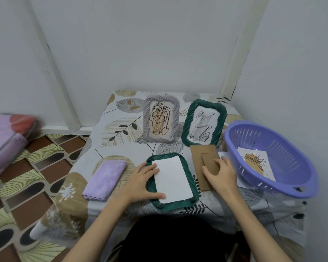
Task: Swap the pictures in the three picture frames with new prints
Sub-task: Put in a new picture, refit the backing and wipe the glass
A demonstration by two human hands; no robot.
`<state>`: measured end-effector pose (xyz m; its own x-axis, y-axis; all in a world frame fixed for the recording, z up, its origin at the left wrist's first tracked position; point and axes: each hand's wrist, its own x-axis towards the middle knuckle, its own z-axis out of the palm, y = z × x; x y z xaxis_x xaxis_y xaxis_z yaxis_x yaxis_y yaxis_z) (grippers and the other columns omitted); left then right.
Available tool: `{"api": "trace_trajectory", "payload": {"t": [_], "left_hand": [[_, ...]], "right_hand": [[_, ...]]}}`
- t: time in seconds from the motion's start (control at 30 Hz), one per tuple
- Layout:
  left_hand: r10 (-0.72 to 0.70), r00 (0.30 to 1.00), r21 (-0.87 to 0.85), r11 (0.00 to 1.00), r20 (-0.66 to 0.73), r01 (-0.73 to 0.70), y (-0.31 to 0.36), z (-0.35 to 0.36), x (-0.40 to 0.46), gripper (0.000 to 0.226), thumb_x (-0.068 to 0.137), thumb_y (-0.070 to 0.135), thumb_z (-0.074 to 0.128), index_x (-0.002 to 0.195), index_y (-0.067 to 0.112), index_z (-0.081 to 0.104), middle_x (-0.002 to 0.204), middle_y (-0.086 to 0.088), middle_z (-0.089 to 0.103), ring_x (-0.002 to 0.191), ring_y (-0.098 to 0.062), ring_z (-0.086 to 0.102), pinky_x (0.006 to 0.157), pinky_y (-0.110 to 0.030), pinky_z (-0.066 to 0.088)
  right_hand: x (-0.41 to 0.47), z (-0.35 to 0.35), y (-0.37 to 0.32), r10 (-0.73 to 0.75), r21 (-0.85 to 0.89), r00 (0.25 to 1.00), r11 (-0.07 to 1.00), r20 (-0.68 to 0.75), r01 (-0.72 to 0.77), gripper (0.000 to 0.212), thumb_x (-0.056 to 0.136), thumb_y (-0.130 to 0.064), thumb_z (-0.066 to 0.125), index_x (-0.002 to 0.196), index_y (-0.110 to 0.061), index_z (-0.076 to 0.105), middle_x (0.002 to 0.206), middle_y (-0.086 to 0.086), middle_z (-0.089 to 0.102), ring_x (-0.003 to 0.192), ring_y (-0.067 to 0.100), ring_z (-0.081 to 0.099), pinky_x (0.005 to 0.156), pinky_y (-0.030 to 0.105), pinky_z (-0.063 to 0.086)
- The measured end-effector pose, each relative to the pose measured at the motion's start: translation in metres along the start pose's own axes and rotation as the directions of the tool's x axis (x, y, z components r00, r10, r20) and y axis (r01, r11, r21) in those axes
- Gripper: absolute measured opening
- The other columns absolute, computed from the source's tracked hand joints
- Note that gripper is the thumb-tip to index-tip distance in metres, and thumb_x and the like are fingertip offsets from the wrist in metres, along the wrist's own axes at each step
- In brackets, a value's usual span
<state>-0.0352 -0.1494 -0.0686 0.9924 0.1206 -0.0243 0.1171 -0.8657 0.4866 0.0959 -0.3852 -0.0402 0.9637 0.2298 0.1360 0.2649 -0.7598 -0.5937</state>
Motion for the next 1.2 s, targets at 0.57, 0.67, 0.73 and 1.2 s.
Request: {"api": "trace_trajectory", "payload": {"t": [0.57, 0.67, 0.73, 1.2], "left_hand": [[0.006, 0.999, 0.004, 1.0, -0.037, -0.006, -0.002, 0.003, 0.001, 0.135, 0.034, 0.101, 0.025, 0.142, 0.022, 0.034, 0.152, 0.007, 0.026, 0.143, -0.016, 0.007, 0.117, -0.029, 0.006], [0.01, 0.999, 0.003, 1.0, -0.037, -0.01, -0.002, 0.003, 0.0, 0.134, 0.034, 0.101, 0.025, 0.142, 0.022, 0.033, 0.152, 0.007, 0.026, 0.143, -0.017, 0.007, 0.117, -0.03, 0.007], [0.004, 0.999, 0.006, 1.0, -0.032, -0.004, -0.002, 0.003, 0.001, 0.135, 0.033, 0.101, 0.025, 0.143, 0.022, 0.033, 0.152, 0.007, 0.026, 0.143, -0.016, 0.006, 0.118, -0.031, 0.007], [0.021, 0.991, -0.137, 0.99, -0.132, -0.04, -0.003, 0.005, -0.003, 0.118, 0.042, 0.094, 0.044, 0.128, 0.013, 0.047, 0.147, -0.001, 0.034, 0.141, -0.019, 0.021, 0.115, -0.032, 0.016]], "right_hand": [[-0.021, 0.018, -0.058, -0.194, 0.05, 0.868, 0.98, 0.457, 0.193, 0.048, 0.083, -0.045, 0.057, 0.129, -0.037, 0.05, 0.133, 0.0, 0.044, 0.124, 0.022, 0.029, 0.106, 0.034, 0.028], [-0.02, 0.017, -0.058, -0.2, 0.058, 0.874, 0.979, 0.442, 0.195, 0.047, 0.082, -0.045, 0.058, 0.128, -0.037, 0.051, 0.131, -0.001, 0.046, 0.122, 0.022, 0.031, 0.105, 0.033, 0.029], [-0.02, 0.017, -0.059, -0.211, 0.075, 0.872, 0.977, 0.442, 0.198, 0.047, 0.082, -0.046, 0.058, 0.128, -0.037, 0.051, 0.131, -0.002, 0.046, 0.122, 0.021, 0.031, 0.105, 0.033, 0.029], [-0.023, 0.033, -0.063, -0.177, -0.019, 0.889, 0.979, 0.421, 0.204, 0.049, 0.083, -0.046, 0.056, 0.13, -0.034, 0.05, 0.13, 0.004, 0.047, 0.117, 0.024, 0.031, 0.103, 0.037, 0.032]]}}
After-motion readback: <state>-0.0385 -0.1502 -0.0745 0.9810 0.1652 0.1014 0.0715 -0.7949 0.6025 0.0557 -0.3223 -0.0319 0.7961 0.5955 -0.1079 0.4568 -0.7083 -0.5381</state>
